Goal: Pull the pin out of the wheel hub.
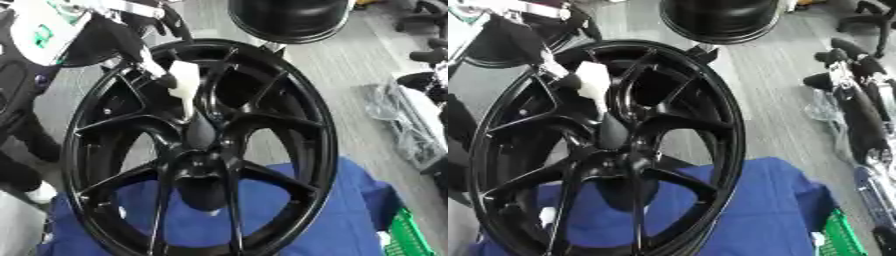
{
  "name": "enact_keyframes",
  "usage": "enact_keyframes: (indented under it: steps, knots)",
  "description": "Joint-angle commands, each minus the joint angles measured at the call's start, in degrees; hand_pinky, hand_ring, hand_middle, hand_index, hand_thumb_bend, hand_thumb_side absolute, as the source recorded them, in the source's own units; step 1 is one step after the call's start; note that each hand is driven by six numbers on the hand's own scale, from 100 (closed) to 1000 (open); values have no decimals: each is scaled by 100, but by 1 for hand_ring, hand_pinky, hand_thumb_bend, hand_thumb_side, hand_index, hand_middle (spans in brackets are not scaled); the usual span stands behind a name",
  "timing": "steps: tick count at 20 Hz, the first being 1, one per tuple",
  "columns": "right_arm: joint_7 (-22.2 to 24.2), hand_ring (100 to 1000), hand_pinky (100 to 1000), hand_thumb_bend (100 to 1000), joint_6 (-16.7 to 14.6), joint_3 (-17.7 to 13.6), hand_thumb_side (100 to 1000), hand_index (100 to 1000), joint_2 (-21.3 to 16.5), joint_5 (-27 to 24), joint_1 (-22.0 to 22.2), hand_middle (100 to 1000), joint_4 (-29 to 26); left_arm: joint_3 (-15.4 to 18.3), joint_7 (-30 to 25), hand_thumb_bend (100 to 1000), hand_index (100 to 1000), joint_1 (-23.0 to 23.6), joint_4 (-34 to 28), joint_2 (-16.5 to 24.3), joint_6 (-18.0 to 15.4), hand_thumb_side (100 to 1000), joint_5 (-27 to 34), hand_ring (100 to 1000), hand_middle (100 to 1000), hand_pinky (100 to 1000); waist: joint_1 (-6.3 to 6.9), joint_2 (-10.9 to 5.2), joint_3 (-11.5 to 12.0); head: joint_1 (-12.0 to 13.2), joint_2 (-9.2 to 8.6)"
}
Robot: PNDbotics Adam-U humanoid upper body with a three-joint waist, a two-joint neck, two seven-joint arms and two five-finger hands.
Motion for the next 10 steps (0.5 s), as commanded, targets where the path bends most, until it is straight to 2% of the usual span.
enact_keyframes:
  steps: [1,10]
  knots:
    - [15,622,768,100,-6,-26,624,884,-61,-35,-62,747,-44,59,-29,621,876,-158,-29,78,-74,529,42,920,849,902,-18,-105,-6,26,-100]
    - [45,619,767,100,-1,7,621,883,-34,-19,-95,744,-46,130,-29,645,882,-244,-10,-146,-146,480,-193,928,865,910,-31,-109,-39,91,-140]
